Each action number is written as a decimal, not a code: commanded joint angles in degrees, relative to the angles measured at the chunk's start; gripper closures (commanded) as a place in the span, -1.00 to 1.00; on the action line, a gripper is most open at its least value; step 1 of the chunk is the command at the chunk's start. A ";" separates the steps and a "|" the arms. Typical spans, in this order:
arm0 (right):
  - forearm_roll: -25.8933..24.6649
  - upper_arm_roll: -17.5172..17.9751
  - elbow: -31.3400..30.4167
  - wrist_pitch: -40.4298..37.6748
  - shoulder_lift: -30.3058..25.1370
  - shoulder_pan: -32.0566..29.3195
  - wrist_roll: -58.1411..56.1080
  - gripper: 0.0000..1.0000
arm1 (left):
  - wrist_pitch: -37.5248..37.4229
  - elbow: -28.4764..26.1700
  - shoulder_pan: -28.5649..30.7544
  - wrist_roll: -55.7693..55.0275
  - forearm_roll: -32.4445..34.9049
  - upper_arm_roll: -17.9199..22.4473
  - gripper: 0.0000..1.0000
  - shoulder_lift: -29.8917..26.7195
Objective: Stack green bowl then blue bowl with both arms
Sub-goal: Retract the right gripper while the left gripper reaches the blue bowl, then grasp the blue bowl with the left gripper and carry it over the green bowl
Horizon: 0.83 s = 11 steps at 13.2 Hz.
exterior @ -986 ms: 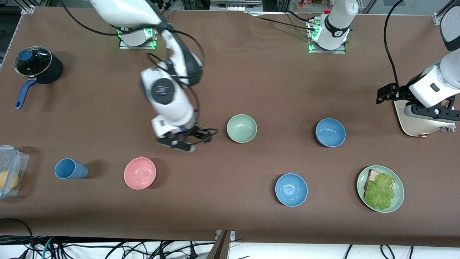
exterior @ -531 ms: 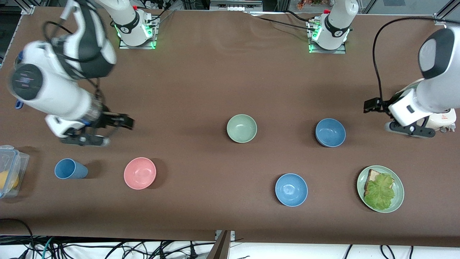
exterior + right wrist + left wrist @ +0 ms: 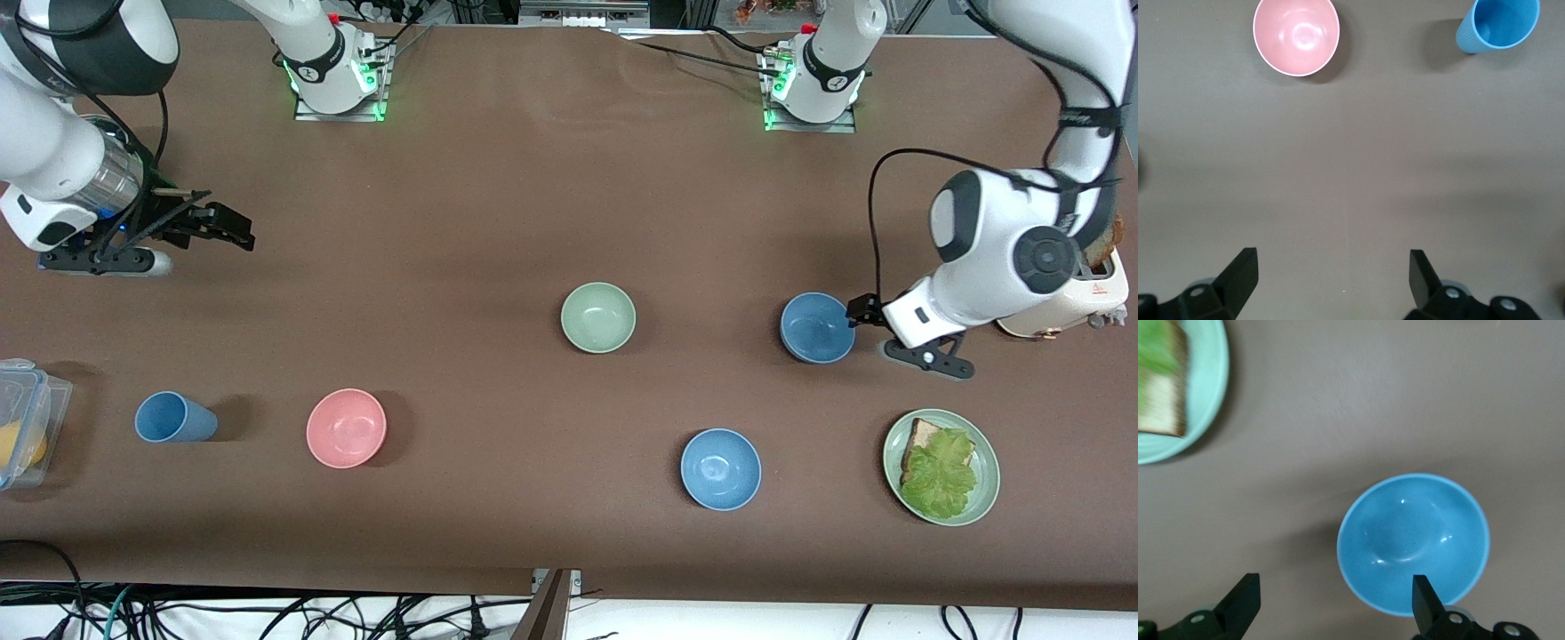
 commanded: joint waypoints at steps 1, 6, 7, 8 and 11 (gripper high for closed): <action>-0.98 0.27 7.33 -3.29 4.34 0.66 -0.26 -1.00 | 8.24 -6.15 -0.15 3.48 -0.36 -1.09 -1.00 0.30; -0.98 0.27 13.35 -7.98 8.32 0.93 0.18 -1.00 | 13.98 -6.34 0.03 6.75 -0.27 -1.01 0.43 5.23; -0.98 0.35 13.35 -7.98 8.32 1.01 0.18 -1.00 | 13.72 -5.99 0.29 7.44 -0.10 -1.01 0.99 5.40; -0.98 0.27 13.35 -7.89 8.32 1.02 0.09 -1.00 | 13.45 -5.99 0.12 7.54 -0.09 -1.09 1.00 5.32; -0.98 0.35 13.43 -7.98 8.32 1.10 0.09 -1.00 | 13.28 -5.64 -0.06 7.45 -0.09 -1.01 1.00 5.23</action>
